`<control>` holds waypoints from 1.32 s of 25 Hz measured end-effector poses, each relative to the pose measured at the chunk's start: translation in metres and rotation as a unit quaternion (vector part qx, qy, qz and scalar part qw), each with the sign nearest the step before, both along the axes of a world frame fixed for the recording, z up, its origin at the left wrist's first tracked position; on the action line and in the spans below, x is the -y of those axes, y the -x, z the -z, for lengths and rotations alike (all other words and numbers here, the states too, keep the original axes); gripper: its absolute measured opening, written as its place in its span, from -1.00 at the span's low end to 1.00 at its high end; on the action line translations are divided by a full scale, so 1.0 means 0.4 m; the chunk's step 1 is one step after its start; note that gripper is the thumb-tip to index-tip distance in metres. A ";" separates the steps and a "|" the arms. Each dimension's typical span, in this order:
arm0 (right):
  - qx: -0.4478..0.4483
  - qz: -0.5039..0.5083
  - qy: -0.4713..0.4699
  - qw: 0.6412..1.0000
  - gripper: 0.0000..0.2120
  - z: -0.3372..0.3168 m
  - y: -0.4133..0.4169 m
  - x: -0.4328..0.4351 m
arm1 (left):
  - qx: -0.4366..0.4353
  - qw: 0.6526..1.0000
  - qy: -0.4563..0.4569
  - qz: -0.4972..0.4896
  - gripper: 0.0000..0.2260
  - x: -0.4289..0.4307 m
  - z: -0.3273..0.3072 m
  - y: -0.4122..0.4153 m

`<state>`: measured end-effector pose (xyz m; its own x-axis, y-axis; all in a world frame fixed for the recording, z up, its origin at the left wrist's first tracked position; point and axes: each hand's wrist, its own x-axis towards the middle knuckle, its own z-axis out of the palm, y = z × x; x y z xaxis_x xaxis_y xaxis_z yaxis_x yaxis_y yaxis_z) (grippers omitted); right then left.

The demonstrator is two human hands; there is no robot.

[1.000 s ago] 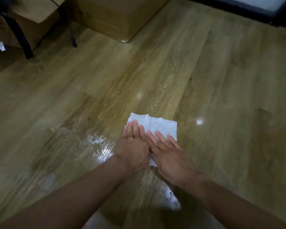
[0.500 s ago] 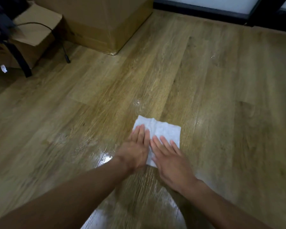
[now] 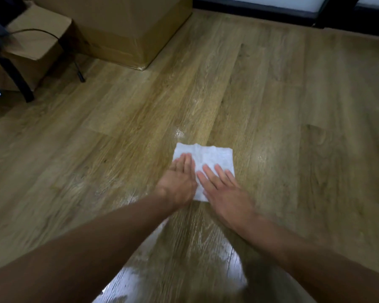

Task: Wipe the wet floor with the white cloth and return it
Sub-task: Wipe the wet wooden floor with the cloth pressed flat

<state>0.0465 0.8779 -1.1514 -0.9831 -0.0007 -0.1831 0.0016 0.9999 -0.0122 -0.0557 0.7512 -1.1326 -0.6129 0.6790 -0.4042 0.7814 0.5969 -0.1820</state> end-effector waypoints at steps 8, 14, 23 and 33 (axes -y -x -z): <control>0.030 0.068 0.061 0.995 -0.50 0.015 -0.015 -0.015 | 0.014 0.996 -0.052 0.072 -0.40 -0.009 0.037 0.061; 0.028 0.071 0.077 0.994 -0.49 0.021 0.068 -0.051 | 0.019 0.999 -0.046 0.012 -0.43 -0.037 0.045 0.088; 0.049 0.097 0.060 0.992 -0.49 -0.010 -0.193 -0.119 | 0.044 0.992 -0.115 -0.005 -0.41 -0.115 0.074 -0.154; 0.047 0.140 0.084 0.985 -0.40 -0.026 -0.418 -0.144 | 0.120 0.989 -0.085 0.019 -0.48 -0.205 0.033 -0.353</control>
<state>0.2138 0.9357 -1.1408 -0.9278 0.2310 -0.2930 0.2867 0.9439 -0.1636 0.0857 0.8332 -1.1460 -0.4860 0.7708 -0.4119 0.8126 0.5721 0.1117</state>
